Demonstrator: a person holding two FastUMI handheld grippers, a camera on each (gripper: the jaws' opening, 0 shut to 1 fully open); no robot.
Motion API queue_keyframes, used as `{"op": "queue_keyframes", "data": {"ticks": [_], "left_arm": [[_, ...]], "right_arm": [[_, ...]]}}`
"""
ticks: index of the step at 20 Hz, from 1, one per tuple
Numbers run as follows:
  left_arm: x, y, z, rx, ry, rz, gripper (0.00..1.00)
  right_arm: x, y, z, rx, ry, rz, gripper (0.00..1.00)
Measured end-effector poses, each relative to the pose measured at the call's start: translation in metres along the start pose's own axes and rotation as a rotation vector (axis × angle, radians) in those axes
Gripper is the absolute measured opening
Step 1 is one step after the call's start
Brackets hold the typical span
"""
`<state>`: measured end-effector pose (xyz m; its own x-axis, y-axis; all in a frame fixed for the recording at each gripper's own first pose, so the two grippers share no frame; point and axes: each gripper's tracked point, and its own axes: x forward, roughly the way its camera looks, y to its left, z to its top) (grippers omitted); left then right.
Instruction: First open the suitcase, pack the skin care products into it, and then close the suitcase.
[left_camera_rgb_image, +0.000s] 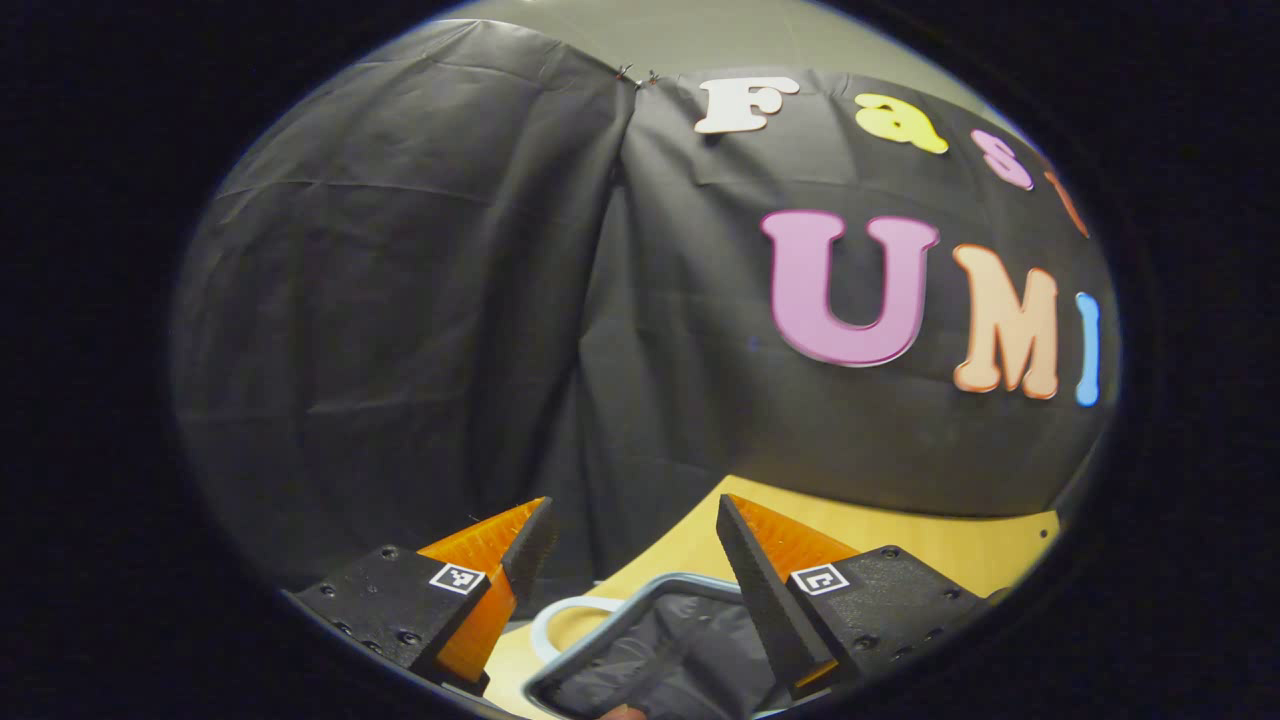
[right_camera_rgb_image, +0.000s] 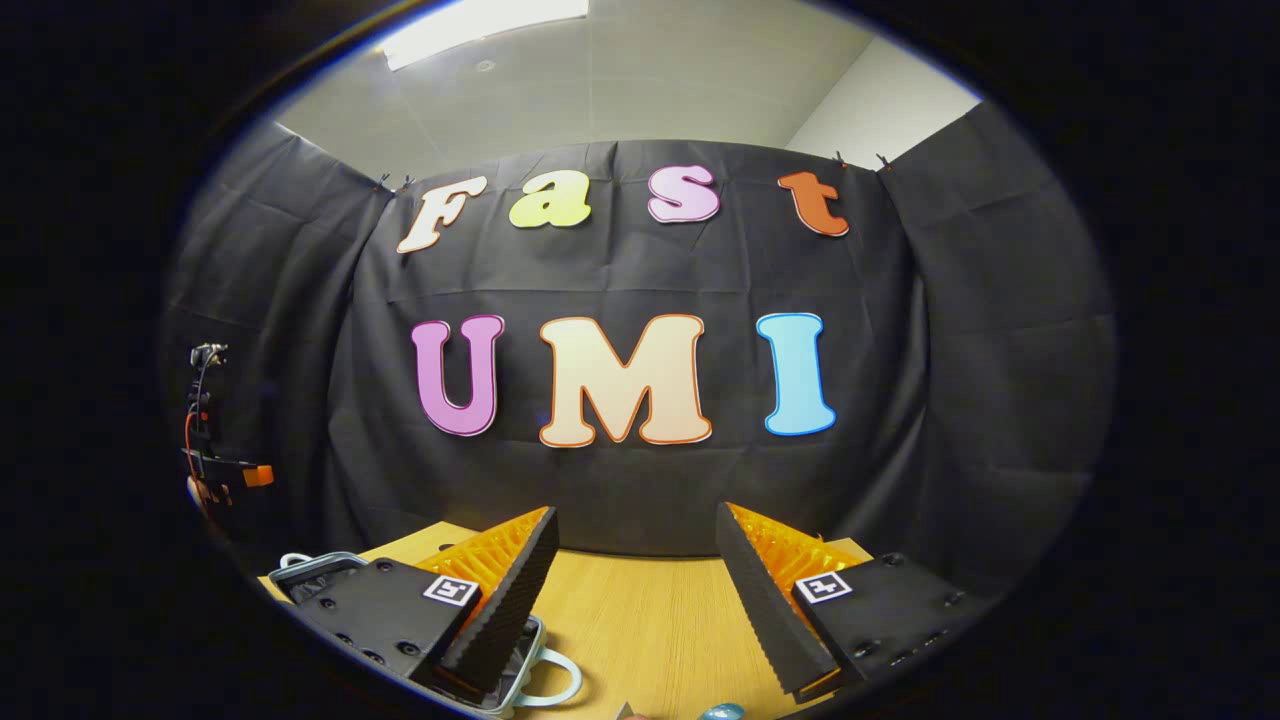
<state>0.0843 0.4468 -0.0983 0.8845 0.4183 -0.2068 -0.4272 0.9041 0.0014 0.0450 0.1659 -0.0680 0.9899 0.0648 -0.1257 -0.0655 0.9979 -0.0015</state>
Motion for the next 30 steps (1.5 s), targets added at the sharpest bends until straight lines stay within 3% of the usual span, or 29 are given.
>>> {"op": "queue_keyframes", "data": {"ticks": [5,13,23,30], "left_arm": [[-0.047,-0.093,0.021,0.034,-0.076,-0.132,0.93],[-0.118,-0.217,-0.001,0.047,-0.045,-0.323,0.93],[-0.194,-0.335,-0.085,0.101,0.105,-0.523,0.95],[-0.233,-0.394,-0.171,0.13,0.284,-0.633,0.95]], "right_arm": [[-0.008,-0.034,0.007,0.019,-0.016,0.0,0.99],[-0.026,-0.083,0.007,0.031,-0.013,-0.002,0.99],[-0.053,-0.131,0.005,0.02,-0.003,0.007,0.99],[-0.067,-0.161,0.004,0.0,-0.002,0.02,0.99]]}}
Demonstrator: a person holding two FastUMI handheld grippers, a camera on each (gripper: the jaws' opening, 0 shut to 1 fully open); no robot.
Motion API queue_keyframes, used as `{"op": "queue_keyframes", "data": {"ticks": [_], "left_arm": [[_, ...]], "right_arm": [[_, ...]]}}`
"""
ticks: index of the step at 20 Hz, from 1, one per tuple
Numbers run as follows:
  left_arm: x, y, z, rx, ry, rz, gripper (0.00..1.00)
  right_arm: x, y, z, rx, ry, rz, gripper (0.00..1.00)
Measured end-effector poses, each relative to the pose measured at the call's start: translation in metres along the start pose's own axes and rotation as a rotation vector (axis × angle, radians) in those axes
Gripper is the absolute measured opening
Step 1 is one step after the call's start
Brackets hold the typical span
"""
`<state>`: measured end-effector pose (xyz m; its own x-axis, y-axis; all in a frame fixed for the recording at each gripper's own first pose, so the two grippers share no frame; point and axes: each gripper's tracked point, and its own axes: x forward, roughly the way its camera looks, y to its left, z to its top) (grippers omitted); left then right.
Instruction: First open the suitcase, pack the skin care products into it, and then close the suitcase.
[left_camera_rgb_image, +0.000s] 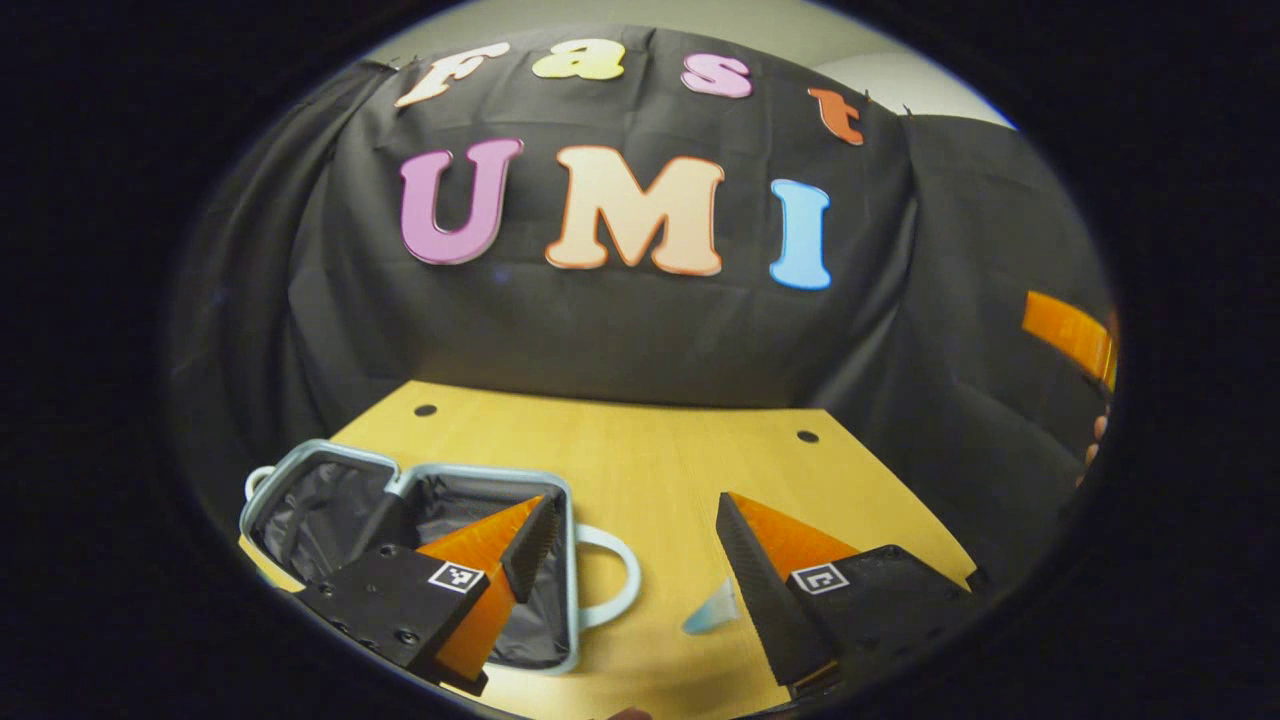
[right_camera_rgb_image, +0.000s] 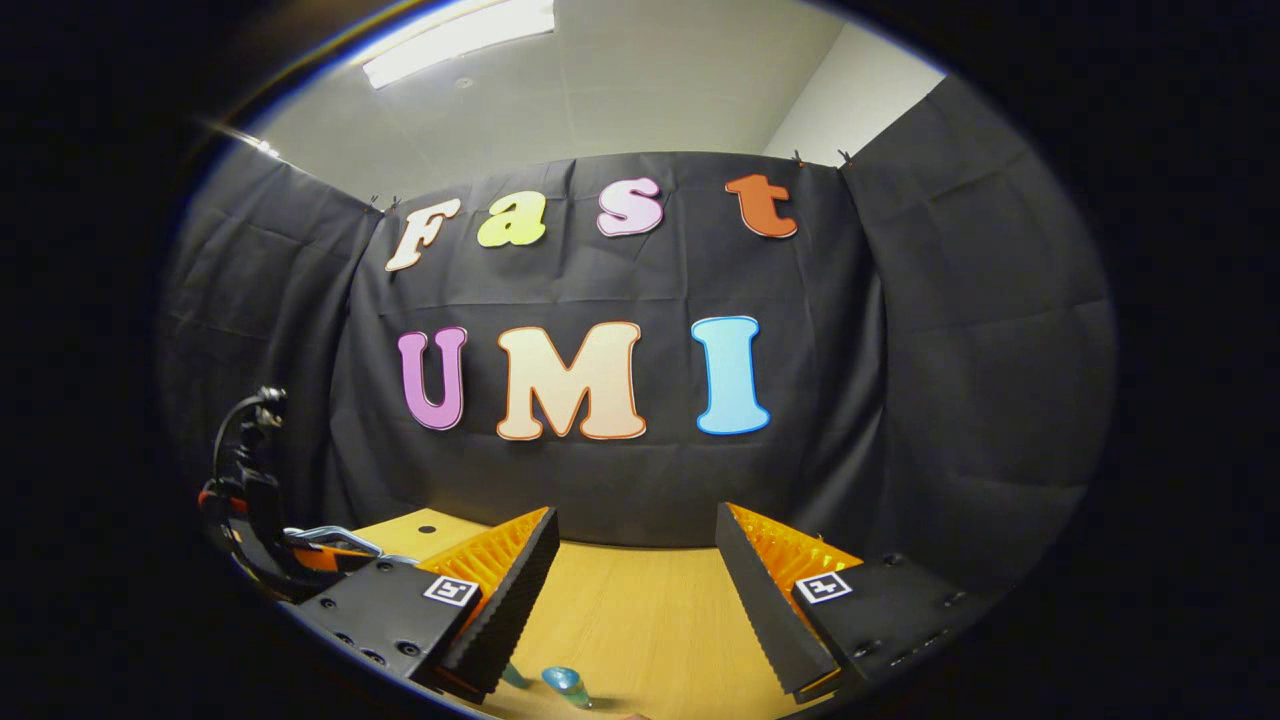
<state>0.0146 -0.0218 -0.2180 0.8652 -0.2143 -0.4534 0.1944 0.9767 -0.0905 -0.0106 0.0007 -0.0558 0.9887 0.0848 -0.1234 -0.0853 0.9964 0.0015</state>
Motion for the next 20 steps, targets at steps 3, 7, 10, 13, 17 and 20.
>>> {"op": "queue_keyframes", "data": {"ticks": [3,7,10,13,17,20], "left_arm": [[0.012,-0.024,-0.038,0.009,0.083,-0.035,0.95],[0.027,-0.044,-0.085,-0.015,0.176,-0.055,0.96],[0.036,-0.053,-0.118,-0.04,0.24,-0.064,0.94],[0.053,-0.058,-0.152,-0.054,0.3,-0.049,0.85],[0.071,-0.052,-0.171,-0.035,0.333,-0.004,0.43],[0.08,-0.054,-0.16,-0.048,0.295,-0.031,0.22]], "right_arm": [[-0.005,-0.013,-0.003,-0.008,0.006,-0.003,0.99],[-0.009,-0.029,-0.006,-0.025,0.011,-0.015,0.99],[-0.01,-0.035,-0.013,-0.031,0.026,-0.023,0.99],[-0.009,-0.035,-0.031,-0.042,0.057,-0.011,0.99],[-0.01,-0.03,-0.055,-0.051,0.079,0.01,0.99],[-0.009,-0.007,-0.081,-0.047,0.112,0.067,0.99]]}}
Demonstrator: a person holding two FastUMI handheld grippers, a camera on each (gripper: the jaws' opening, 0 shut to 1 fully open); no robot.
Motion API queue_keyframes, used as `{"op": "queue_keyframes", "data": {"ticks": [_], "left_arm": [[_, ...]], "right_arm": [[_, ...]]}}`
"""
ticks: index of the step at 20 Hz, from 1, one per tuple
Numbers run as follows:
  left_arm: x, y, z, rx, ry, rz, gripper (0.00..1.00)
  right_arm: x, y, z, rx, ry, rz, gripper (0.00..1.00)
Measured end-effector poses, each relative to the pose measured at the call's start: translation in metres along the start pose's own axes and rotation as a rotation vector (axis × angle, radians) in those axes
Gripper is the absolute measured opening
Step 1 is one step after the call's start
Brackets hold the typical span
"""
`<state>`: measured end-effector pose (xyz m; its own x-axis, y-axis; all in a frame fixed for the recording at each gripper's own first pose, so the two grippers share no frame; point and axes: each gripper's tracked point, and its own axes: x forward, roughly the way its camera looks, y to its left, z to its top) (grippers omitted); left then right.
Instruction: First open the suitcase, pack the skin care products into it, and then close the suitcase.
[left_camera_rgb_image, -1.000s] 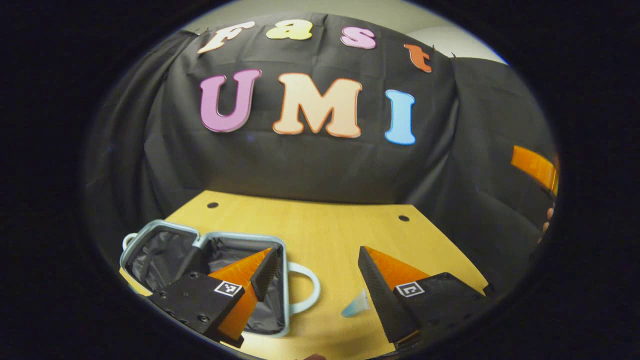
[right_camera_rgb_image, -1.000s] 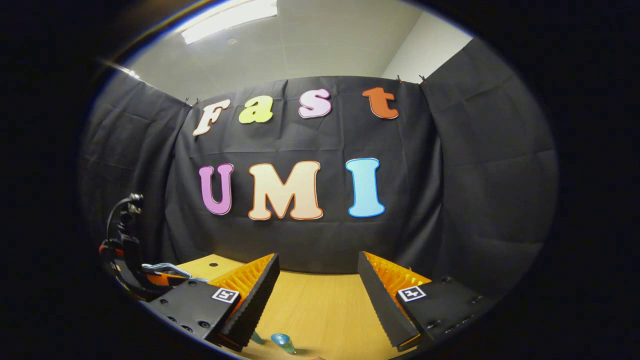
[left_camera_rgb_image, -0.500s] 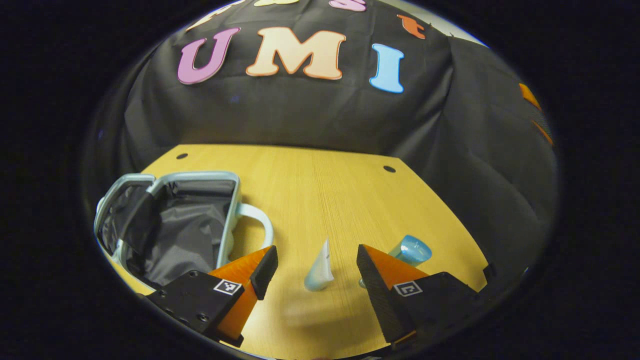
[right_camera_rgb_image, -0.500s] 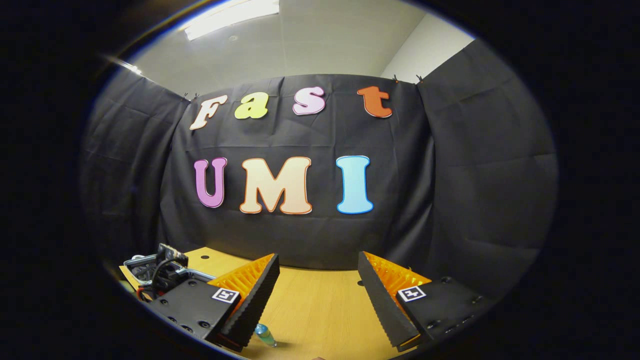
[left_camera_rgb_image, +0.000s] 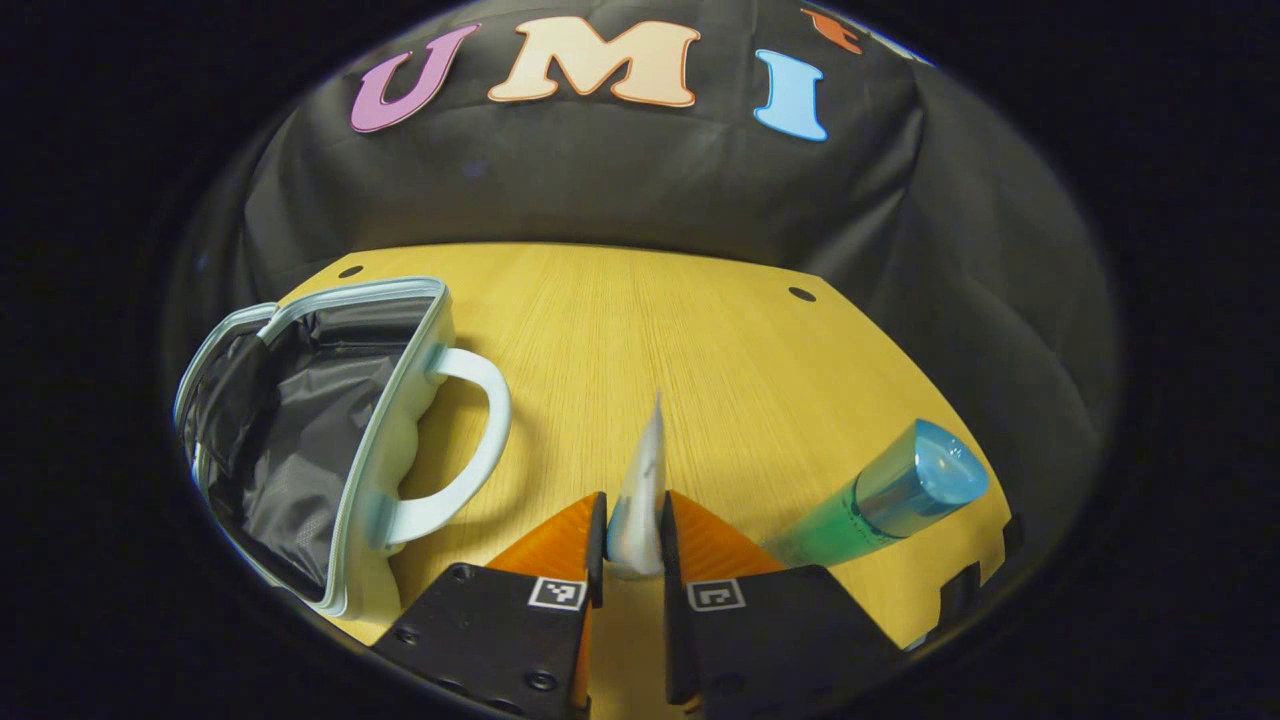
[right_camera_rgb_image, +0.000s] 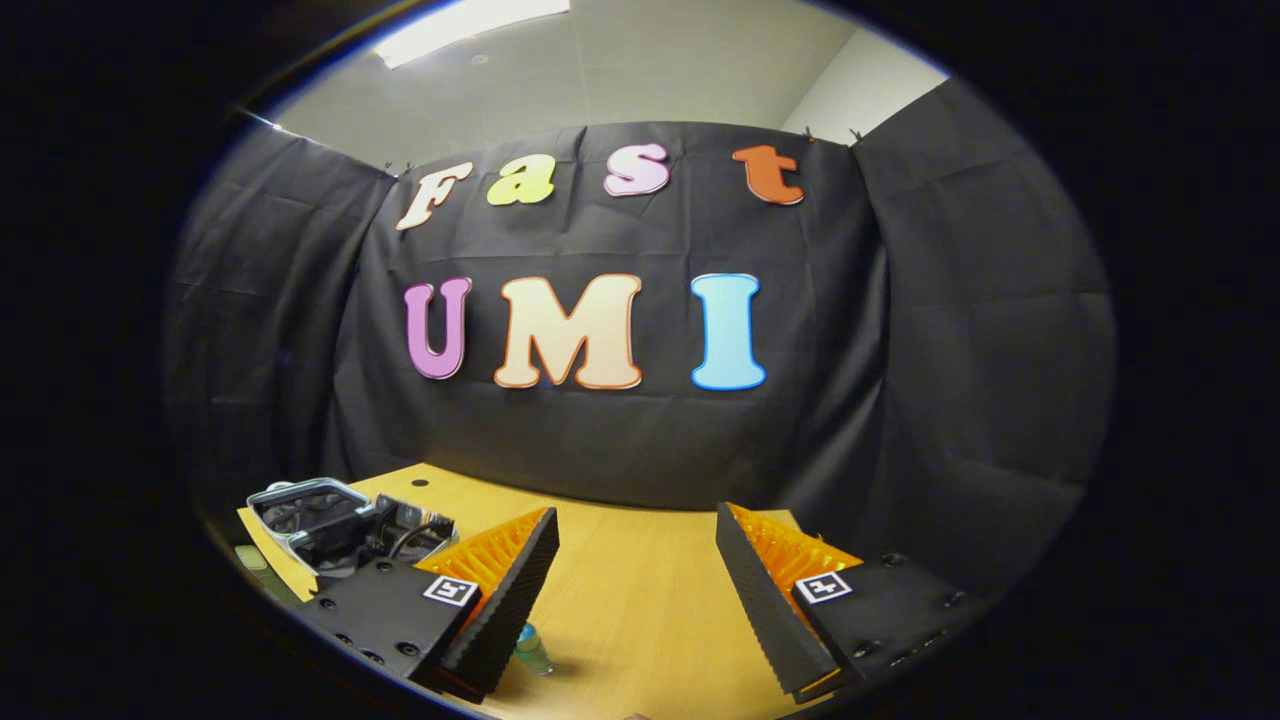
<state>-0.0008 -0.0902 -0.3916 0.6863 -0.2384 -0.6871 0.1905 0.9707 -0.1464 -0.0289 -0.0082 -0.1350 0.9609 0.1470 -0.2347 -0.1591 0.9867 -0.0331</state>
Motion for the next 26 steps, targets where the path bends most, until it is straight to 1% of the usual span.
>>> {"op": "queue_keyframes", "data": {"ticks": [2,3,4,5,9,13,14,15,16,18,19,20,21,22,23,25,26], "left_arm": [[-0.012,0.001,0.014,0.004,-0.012,-0.007,0.17],[-0.022,0.001,0.023,0.007,-0.027,-0.011,0.17],[-0.033,0.002,0.034,0.011,-0.046,-0.015,0.14],[-0.043,0.003,0.043,0.024,-0.057,-0.022,0.17],[-0.08,0.012,0.075,0.077,-0.099,-0.035,0.17],[-0.108,0.029,0.095,0.068,-0.136,-0.051,0.17],[-0.113,0.034,0.1,0.069,-0.14,-0.057,0.14],[-0.118,0.039,0.105,0.067,-0.14,-0.06,0.17],[-0.122,0.046,0.108,0.061,-0.136,-0.059,0.17],[-0.128,0.062,0.113,0.065,-0.139,-0.046,0.17],[-0.131,0.073,0.114,0.071,-0.138,-0.031,0.17],[-0.133,0.082,0.113,0.072,-0.128,-0.017,0.17],[-0.137,0.091,0.112,0.071,-0.123,-0.006,0.14],[-0.139,0.099,0.112,0.068,-0.116,0.005,0.17],[-0.139,0.105,0.108,0.065,-0.113,0.016,0.17],[-0.14,0.124,0.099,0.059,-0.089,0.046,0.17],[-0.138,0.134,0.095,0.054,-0.073,0.062,0.14]], "right_arm": [[0.007,0.018,-0.011,-0.009,0.01,0.05,0.99],[0.012,0.026,-0.02,-0.021,0.016,0.069,0.99],[0.017,0.032,-0.031,-0.034,0.037,0.09,1.0],[0.023,0.042,-0.047,-0.038,0.058,0.111,0.99],[0.035,0.076,-0.107,0.008,0.195,0.154,0.99],[0.039,0.091,-0.155,-0.031,0.279,0.134,1.0],[0.039,0.093,-0.167,-0.041,0.299,0.125,0.99],[0.04,0.094,-0.182,-0.053,0.324,0.115,0.99],[0.039,0.095,-0.197,-0.064,0.352,0.105,0.99],[0.037,0.097,-0.224,-0.079,0.406,0.088,0.91],[0.036,0.098,-0.235,-0.082,0.431,0.079,0.82],[0.035,0.099,-0.247,-0.084,0.455,0.076,0.79],[0.034,0.102,-0.255,-0.087,0.473,0.077,0.72],[0.034,0.105,-0.262,-0.086,0.493,0.09,0.76],[0.034,0.103,-0.267,-0.098,0.501,0.073,0.68],[0.033,0.107,-0.264,-0.055,0.516,0.077,0.47],[0.033,0.108,-0.266,-0.039,0.533,0.073,0.45]]}}
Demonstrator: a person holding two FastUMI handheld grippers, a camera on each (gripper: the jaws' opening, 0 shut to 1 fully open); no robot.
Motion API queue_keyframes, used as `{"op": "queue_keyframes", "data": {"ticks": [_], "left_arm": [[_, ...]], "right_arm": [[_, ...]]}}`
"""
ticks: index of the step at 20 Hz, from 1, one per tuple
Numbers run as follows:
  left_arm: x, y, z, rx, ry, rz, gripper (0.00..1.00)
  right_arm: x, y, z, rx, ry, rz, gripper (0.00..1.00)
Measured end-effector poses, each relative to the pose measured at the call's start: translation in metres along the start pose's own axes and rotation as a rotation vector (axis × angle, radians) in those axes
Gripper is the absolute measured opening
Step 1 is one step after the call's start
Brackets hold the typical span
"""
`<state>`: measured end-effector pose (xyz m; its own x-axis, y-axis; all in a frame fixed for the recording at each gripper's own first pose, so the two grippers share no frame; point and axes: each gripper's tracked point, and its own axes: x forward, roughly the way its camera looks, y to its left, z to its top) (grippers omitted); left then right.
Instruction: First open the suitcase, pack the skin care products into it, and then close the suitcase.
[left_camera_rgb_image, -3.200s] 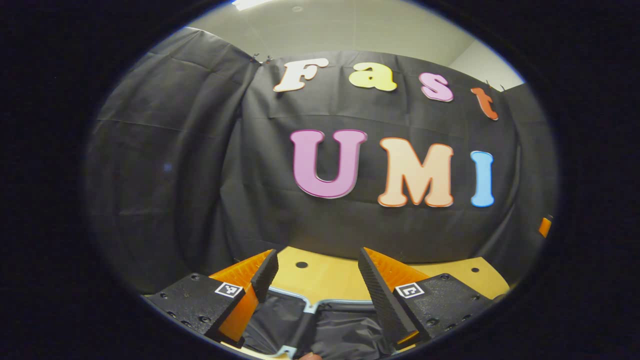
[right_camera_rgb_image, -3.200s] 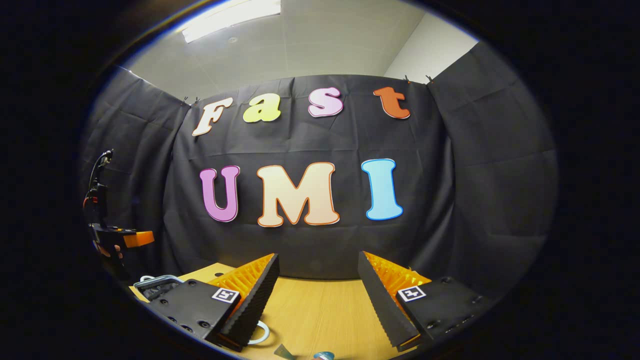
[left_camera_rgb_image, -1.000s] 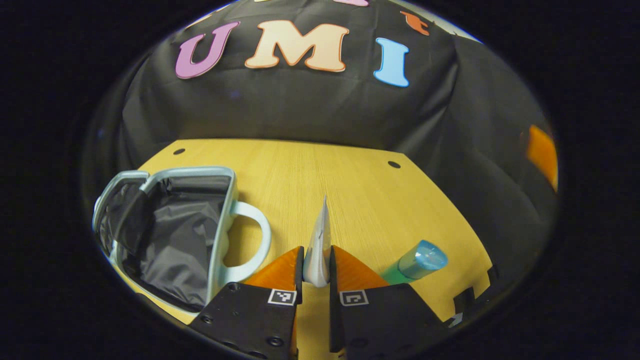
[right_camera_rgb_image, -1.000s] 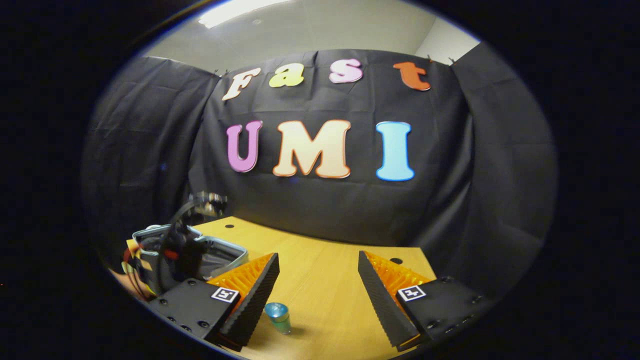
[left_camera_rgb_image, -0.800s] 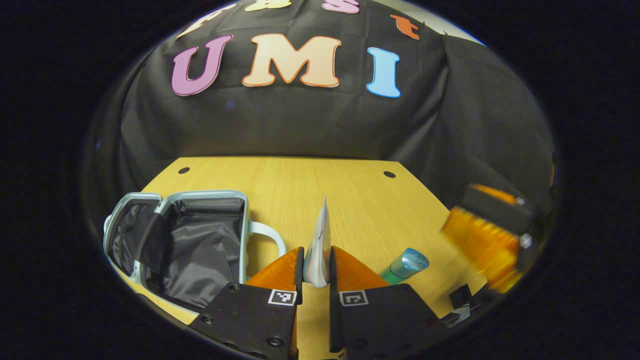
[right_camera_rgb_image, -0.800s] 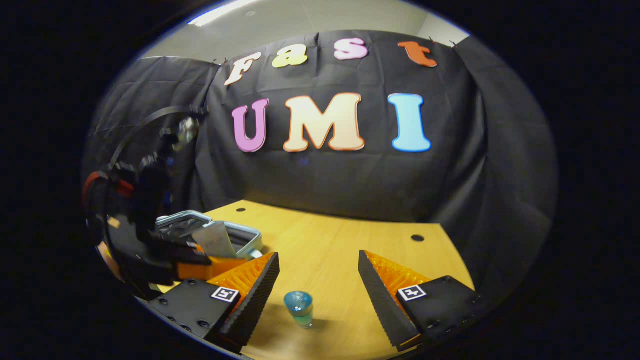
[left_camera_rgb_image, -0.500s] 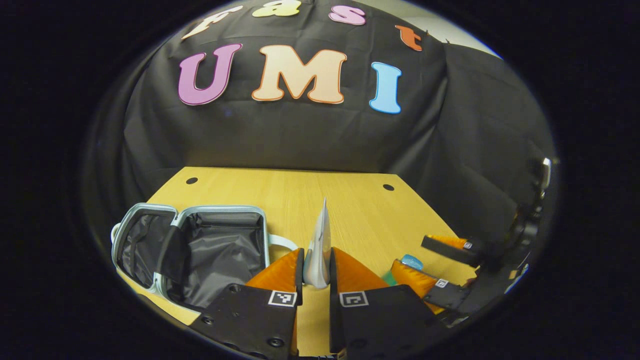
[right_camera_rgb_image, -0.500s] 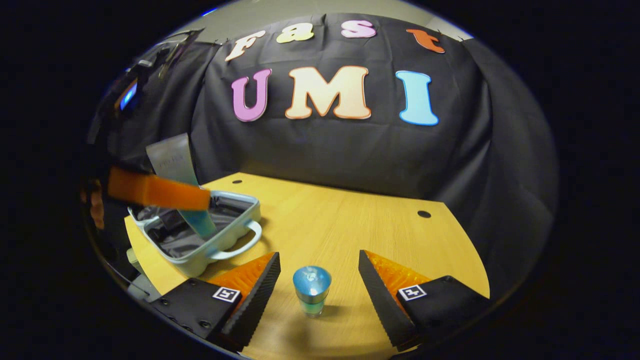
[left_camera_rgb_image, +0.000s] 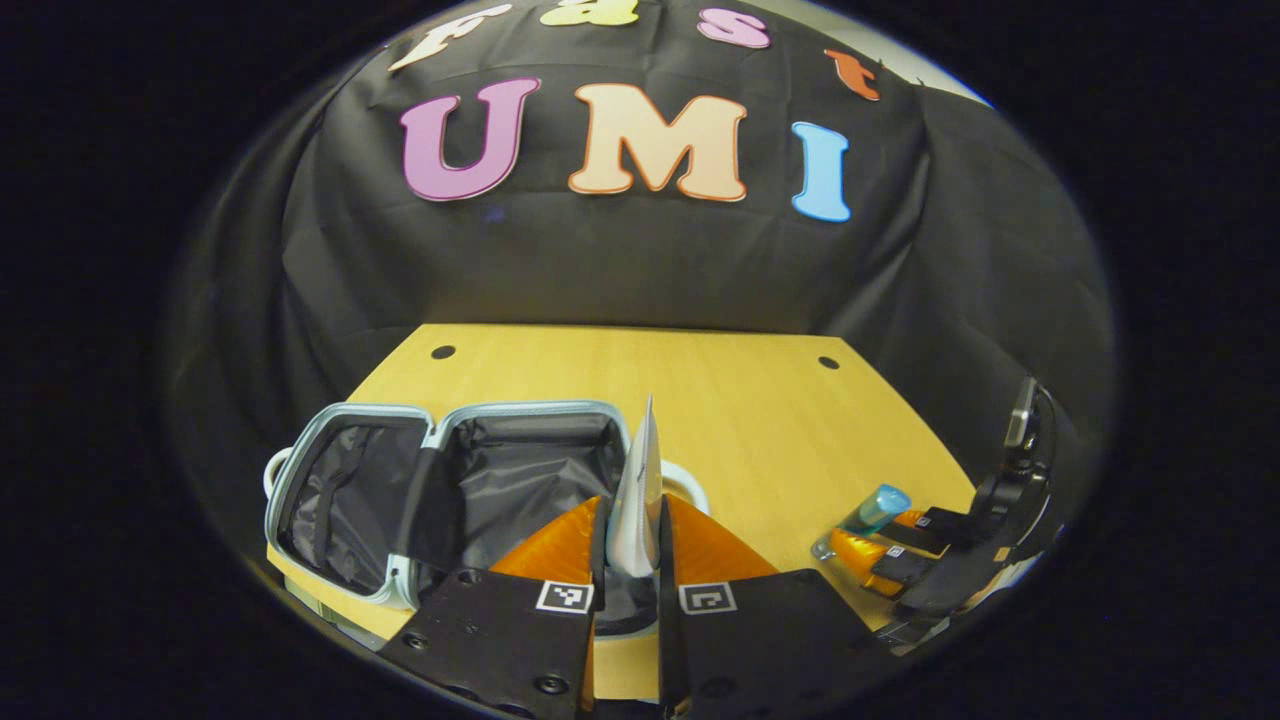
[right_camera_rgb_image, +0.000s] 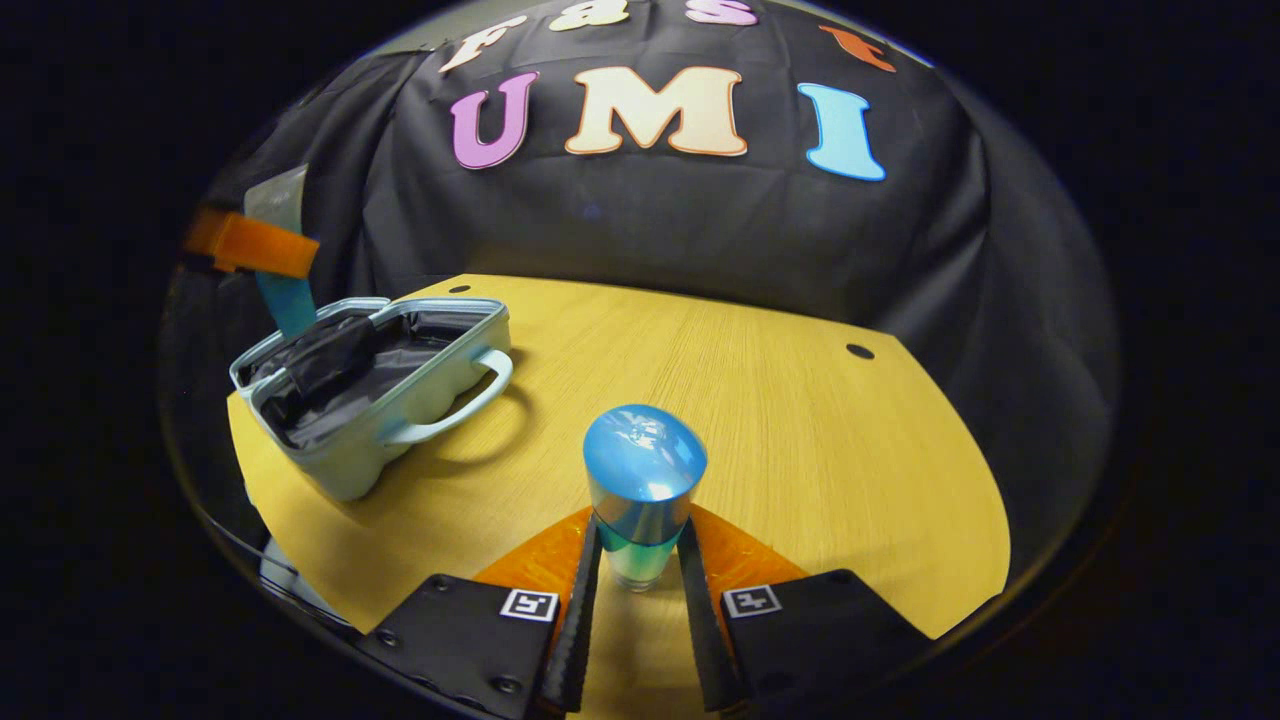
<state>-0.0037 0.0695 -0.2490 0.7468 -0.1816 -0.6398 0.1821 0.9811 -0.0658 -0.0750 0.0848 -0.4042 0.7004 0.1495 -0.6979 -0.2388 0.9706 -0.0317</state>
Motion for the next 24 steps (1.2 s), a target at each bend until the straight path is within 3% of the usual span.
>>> {"op": "queue_keyframes", "data": {"ticks": [6,11,13,19,21,24], "left_arm": [[0.024,0.055,-0.046,-0.024,0.153,0.091,0.17],[0.051,0.08,-0.08,-0.052,0.255,0.103,0.2],[0.059,0.085,-0.088,-0.065,0.282,0.096,0.17],[0.075,0.089,-0.104,-0.143,0.324,0.022,0.24],[0.076,0.087,-0.09,-0.153,0.27,-0.016,0.31],[0.069,0.106,-0.068,-0.103,0.205,0.002,0.78]], "right_arm": [[-0.021,0.033,0.039,0.074,-0.003,0.066,0.42],[-0.04,0.086,0.088,0.077,-0.046,0.175,0.42],[-0.044,0.111,0.101,0.091,-0.038,0.228,0.43],[-0.032,0.18,0.114,0.101,0.014,0.338,0.41],[-0.025,0.197,0.112,0.094,0.035,0.353,0.43],[-0.014,0.213,0.109,0.089,0.064,0.35,0.43]]}}
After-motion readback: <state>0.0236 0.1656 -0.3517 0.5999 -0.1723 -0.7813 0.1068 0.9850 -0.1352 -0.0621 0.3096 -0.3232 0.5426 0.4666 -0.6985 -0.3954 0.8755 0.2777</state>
